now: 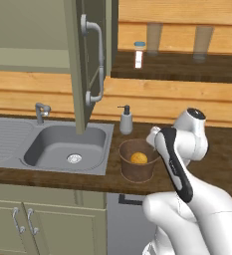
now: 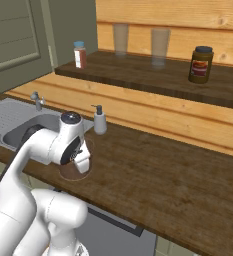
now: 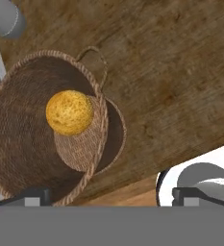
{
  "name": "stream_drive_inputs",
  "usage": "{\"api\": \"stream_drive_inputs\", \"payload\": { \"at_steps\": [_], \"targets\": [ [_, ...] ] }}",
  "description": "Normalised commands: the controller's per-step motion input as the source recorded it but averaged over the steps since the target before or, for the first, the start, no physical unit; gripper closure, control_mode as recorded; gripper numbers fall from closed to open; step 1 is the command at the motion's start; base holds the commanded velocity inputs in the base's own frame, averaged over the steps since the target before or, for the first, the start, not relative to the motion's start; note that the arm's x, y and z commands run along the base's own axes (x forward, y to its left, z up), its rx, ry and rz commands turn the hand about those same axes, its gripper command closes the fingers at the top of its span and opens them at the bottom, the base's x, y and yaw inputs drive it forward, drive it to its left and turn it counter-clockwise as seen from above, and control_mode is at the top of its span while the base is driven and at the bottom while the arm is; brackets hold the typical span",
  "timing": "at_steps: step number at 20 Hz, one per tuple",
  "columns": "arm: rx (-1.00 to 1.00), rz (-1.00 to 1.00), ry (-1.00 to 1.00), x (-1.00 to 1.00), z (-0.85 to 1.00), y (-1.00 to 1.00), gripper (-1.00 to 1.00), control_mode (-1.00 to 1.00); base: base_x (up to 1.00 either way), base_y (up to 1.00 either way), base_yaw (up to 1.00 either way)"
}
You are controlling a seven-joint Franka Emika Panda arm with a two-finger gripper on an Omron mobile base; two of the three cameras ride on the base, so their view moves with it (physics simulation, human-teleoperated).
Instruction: Open the cabinet, pick up the bread from the cabinet and place it in the basket. Then move the basket to the dining counter.
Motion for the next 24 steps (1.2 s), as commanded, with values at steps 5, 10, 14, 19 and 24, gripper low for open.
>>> {"api": "stream_drive_inputs", "payload": {
  "at_steps": [5,10,14,19,24],
  "targets": [
    [0.00,-0.11,0.00,0.17,-0.26,0.18,-1.00,-1.00,0.00,0.00,0.00],
    [0.00,-0.07,0.04,0.09,-0.25,0.04,-1.00,-1.00,0.00,0.00,0.00],
    [0.00,-0.02,0.00,0.20,-0.12,0.01,-1.00,-1.00,0.00,0.00,0.00],
    [0.00,0.00,0.00,0.18,-0.09,0.02,-1.00,-1.00,0.00,0.00,0.00],
    [0.00,0.00,0.00,0.14,-0.25,0.07,-1.00,-1.00,0.00,0.00,0.00]
  ]
}}
